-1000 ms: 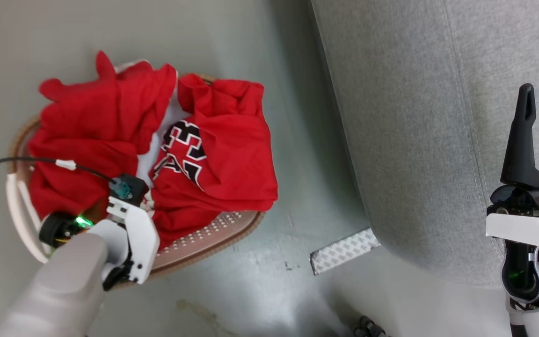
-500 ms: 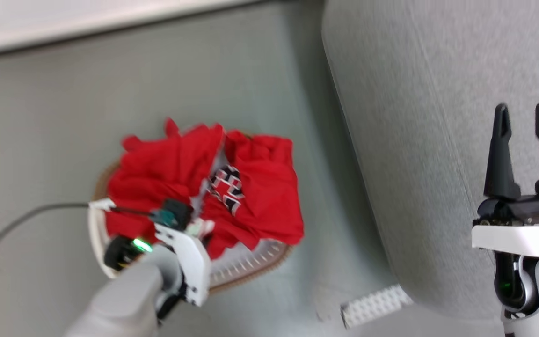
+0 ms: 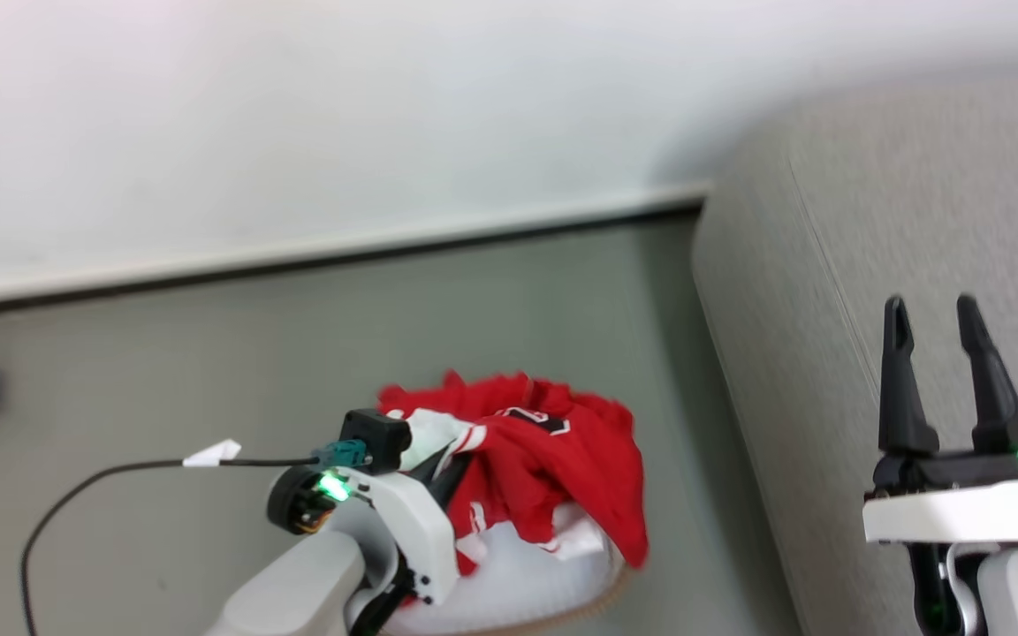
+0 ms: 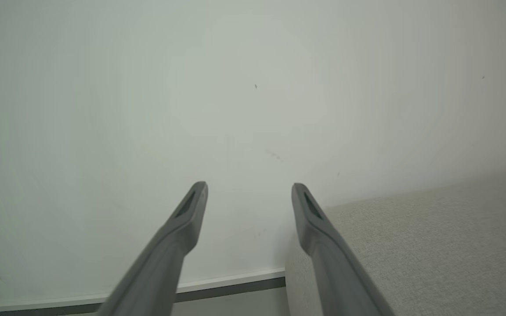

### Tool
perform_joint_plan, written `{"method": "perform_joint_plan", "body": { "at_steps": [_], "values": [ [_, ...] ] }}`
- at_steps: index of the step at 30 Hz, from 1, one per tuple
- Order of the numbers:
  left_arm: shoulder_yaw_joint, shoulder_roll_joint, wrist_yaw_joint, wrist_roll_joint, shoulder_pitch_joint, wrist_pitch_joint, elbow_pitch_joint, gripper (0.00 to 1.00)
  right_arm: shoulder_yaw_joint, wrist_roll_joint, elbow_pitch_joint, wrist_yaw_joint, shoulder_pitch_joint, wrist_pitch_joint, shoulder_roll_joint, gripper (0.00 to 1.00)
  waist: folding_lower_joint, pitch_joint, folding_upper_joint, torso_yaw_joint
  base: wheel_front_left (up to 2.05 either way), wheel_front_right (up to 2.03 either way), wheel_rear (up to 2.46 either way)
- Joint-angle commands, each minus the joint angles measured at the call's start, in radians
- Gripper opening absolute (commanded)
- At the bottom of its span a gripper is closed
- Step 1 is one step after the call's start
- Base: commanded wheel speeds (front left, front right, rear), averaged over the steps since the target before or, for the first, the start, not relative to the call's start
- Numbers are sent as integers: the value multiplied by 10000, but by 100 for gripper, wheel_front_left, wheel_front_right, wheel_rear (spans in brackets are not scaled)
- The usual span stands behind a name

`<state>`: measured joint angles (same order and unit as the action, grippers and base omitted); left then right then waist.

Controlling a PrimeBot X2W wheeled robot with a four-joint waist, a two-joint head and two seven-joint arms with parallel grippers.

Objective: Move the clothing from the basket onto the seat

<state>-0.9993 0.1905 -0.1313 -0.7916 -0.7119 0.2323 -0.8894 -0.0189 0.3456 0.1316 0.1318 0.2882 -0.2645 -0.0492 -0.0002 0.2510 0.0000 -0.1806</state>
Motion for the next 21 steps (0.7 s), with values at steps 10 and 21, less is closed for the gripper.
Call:
{"method": "perform_joint_plan", "body": {
  "at_steps": [10, 21],
  "values": [
    [866, 260, 480, -270, 419, 325, 2329, 0, -100, -79, 434, -21, -964, 1, -37, 100, 2, -2095, 0, 1131, 0, 0, 0],
    [1357, 1105, 1579, 17, -137, -125, 5264, 0, -622, 225, 590, -21, -1422, 1, -71, 100, 2, -2663, 0, 1159, 0, 0, 0]
  ]
}}
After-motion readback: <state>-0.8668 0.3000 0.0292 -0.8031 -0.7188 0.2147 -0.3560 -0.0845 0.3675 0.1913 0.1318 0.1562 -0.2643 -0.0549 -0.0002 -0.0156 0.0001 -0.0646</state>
